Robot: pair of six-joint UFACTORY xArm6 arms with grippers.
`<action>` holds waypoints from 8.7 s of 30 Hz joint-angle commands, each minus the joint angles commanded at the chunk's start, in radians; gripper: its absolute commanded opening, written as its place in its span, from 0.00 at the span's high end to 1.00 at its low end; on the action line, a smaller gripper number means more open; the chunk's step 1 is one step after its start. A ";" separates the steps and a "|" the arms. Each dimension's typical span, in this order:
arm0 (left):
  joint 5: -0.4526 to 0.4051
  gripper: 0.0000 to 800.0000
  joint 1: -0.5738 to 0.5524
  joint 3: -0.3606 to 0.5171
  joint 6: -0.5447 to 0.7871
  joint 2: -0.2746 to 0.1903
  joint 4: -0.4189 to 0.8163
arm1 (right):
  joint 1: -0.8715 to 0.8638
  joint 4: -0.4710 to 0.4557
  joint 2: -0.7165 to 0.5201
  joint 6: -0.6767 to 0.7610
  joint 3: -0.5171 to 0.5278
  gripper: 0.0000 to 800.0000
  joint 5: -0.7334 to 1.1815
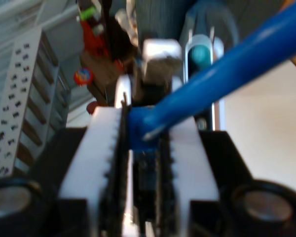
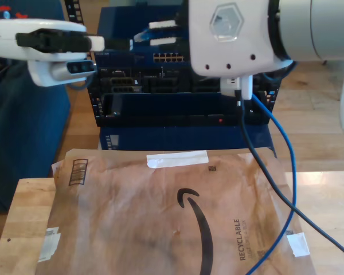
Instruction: Grab the cable and plug it in
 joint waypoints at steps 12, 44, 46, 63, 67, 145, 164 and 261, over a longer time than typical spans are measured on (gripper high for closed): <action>-0.008 0.00 0.175 -0.109 0.253 0.000 0.482 | -0.474 -0.009 0.005 0.115 -0.008 1.00 0.459; -0.493 0.00 1.100 0.675 1.588 -0.365 1.330 | -0.542 -0.127 0.037 0.186 0.199 1.00 0.620; -0.496 0.00 1.102 0.738 1.606 -0.414 1.367 | -0.543 -0.126 0.037 0.186 0.201 1.00 0.620; -0.582 0.00 1.166 0.918 1.653 -0.470 1.392 | -0.543 -0.123 -0.006 0.187 0.249 1.00 0.614; -0.660 0.00 1.168 0.961 1.653 -0.482 1.398 | -0.543 -0.123 -0.006 0.186 0.249 1.00 0.614; -1.158 0.00 1.286 1.249 1.763 -0.535 1.399 | -0.258 -0.304 0.074 -0.020 0.522 1.00 -0.779; -1.158 0.00 1.286 1.249 1.763 -0.535 1.401 | -0.210 -0.308 0.290 0.077 0.532 1.00 -1.180; -1.158 0.00 1.286 1.249 1.765 -0.535 1.399 | -0.011 0.141 1.471 -0.035 -0.431 1.00 -1.889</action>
